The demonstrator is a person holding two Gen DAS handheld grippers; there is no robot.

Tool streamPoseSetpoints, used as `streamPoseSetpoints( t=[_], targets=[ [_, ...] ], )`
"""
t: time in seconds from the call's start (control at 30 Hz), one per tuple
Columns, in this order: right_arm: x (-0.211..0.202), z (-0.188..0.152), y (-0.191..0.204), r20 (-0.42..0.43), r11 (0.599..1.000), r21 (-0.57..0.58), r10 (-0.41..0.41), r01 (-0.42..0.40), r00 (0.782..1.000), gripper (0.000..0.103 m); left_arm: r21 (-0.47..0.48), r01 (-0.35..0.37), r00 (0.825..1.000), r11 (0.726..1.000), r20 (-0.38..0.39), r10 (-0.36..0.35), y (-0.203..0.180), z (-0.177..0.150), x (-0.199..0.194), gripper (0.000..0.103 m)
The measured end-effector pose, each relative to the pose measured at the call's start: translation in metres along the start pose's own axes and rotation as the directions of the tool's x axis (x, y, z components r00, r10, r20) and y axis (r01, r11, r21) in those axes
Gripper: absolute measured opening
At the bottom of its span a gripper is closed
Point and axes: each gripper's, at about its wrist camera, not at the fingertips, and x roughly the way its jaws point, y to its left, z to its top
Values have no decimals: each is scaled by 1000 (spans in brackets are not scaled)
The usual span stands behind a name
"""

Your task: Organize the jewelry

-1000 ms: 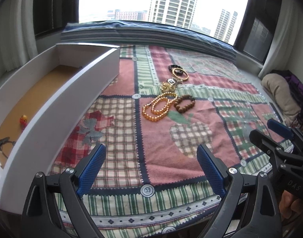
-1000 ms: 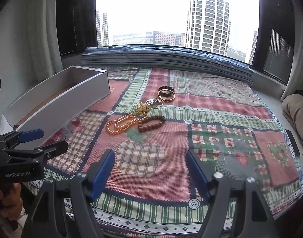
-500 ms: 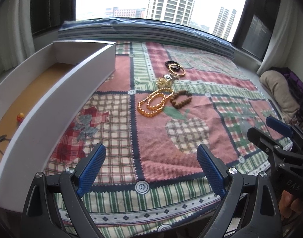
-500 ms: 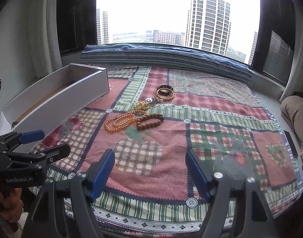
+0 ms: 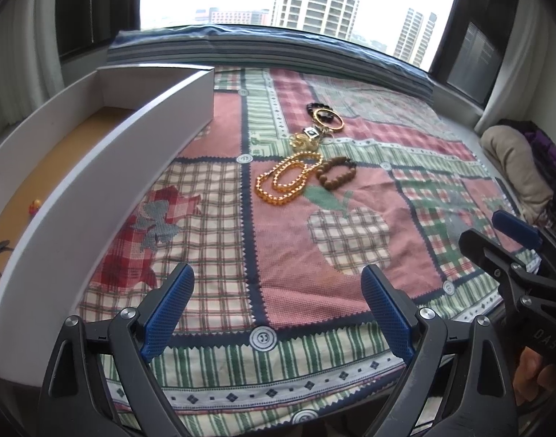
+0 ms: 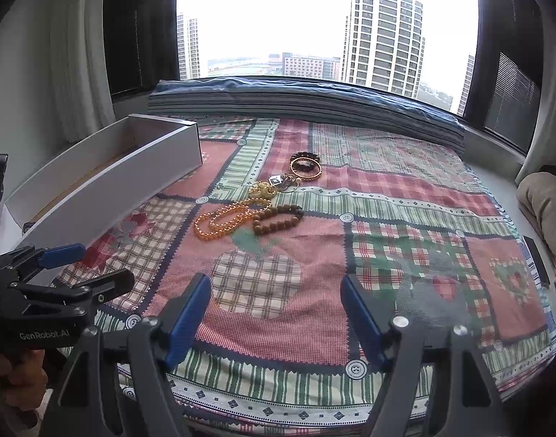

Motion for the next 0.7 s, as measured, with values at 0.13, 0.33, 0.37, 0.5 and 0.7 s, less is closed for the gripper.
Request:
streamPoseSetpoints(
  t=[0.13,0.33,0.37,0.5,0.7],
  targets=[
    [1,0,0,-3,1000,1,0,0,1000,75,-5,-2,1000,1000,-4,2,1,1,2,94],
    [4,-2,-4,-11,1000,11,2,-2,1000,75,-4,-3,1000,1000,-20,3,0,1,7,94],
    [4,-2,-5,-9,1000,16,1,-1,1000,75,-4,-1,1000,1000,-24,1,0,1,7,94],
    [6,-6,-13,-14,999,35,-5,5,1000,75,0,-9,999,1000,-31,9,0,1,10,94],
    [14,-8,-19,-33,999,53,0,2,999,75,-17,-8,998,1000,-55,7,7,7,21,94]
  ],
)
